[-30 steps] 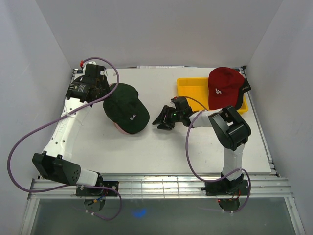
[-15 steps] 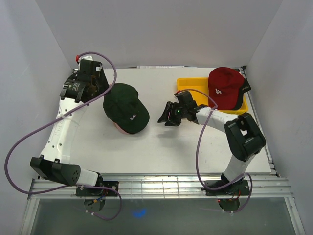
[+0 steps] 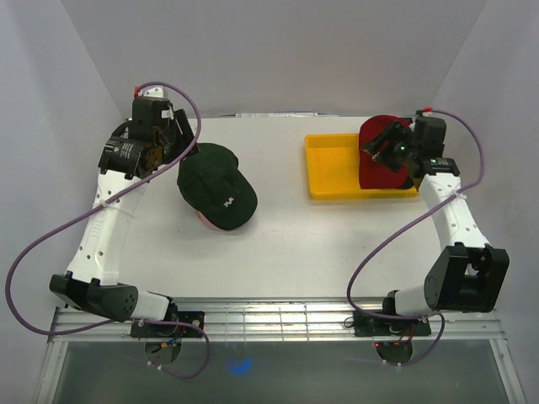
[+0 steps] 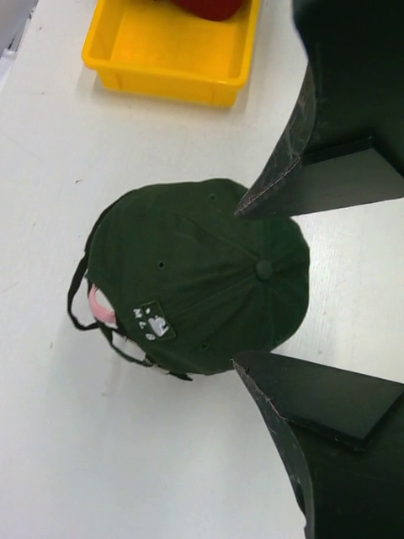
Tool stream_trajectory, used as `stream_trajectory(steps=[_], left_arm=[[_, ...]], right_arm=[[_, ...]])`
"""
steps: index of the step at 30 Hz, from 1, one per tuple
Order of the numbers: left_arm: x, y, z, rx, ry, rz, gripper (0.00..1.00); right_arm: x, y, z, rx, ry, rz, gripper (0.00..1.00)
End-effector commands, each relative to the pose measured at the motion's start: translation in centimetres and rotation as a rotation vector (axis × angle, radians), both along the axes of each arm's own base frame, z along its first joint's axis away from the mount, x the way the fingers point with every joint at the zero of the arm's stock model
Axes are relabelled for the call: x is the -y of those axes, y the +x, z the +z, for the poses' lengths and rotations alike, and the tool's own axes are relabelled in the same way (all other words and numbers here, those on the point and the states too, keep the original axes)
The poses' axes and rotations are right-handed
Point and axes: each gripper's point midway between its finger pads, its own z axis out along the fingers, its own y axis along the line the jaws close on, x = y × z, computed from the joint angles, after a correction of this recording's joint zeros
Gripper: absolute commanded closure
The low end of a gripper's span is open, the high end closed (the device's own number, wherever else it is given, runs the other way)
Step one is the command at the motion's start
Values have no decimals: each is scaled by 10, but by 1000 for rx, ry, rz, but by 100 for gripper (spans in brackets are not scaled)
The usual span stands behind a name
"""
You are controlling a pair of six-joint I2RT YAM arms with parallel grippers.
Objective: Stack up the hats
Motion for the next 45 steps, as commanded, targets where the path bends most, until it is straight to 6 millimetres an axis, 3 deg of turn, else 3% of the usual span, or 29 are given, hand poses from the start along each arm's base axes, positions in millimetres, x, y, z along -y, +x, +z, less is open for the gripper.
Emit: stream_trajectory(steps=[1,5,12,22,33,45], left_arm=[[20,-8,14,55,-95,-62,27],[30,-11,15,57,-126,-100,27],[33,-14,11,45,-125,-119,27],[33,-17,15,52,-121,-133,27],[31,-16,17,56,-108,-129,27],[30,-17,16,51,-104,-127,27]], right_arm=[[57,-16,-33,-115,-20,-110,36],[98,-19,-49,-141,14,-212,36],[134,-17,-72,-168,18,-302,35],[162,-6,-88,-176,-20,-354,34],[163,22,-98,-110,13,-308,30],[152,18,-118,-110,71,-290,32]])
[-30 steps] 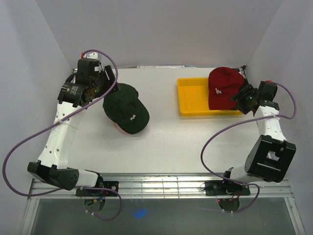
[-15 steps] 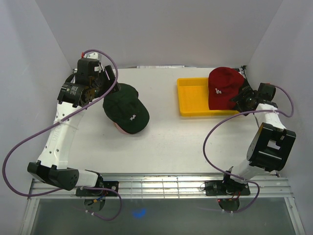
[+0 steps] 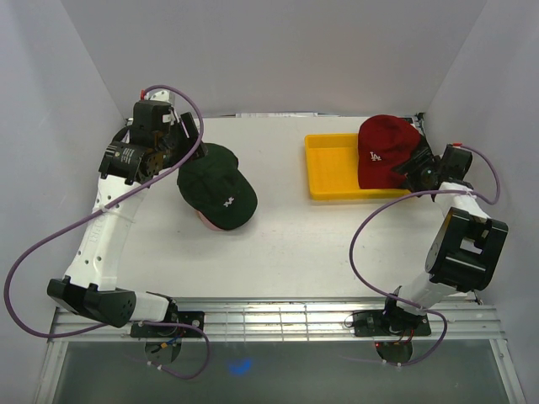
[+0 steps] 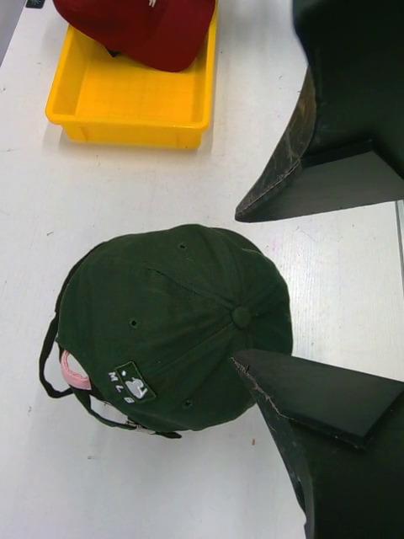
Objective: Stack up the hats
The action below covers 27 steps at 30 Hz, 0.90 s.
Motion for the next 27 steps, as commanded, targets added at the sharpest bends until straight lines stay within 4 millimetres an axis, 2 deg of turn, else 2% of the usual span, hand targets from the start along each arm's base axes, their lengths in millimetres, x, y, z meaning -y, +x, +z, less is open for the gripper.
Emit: stream_trajectory(steps=[1,10,17,23,24,26,27], left_arm=[[-1,-7,20,56,-3,-7,27],[-3,-10,19,54,0,-7,27],[-2,-11,17,49,-1,-9,27],[-2,-11,21,58,-2,-7,27],[-2,-11,20,56,-3,-8,27],[-2,-10,20,55,-2,-9,27],[-2,-10,20,55,0,-6,27]], right_arm=[[1,4,4,41,-2,5,31],[2,-2,-5,21,-18,-3,31],[0,3,-4,60,-3,7,33],[-9,7,11,136,48,20,40],[-10,8,19,168,47,24,42],[-15,6,23,192,62,31,43],[-16,7,33,231,66,32,43]])
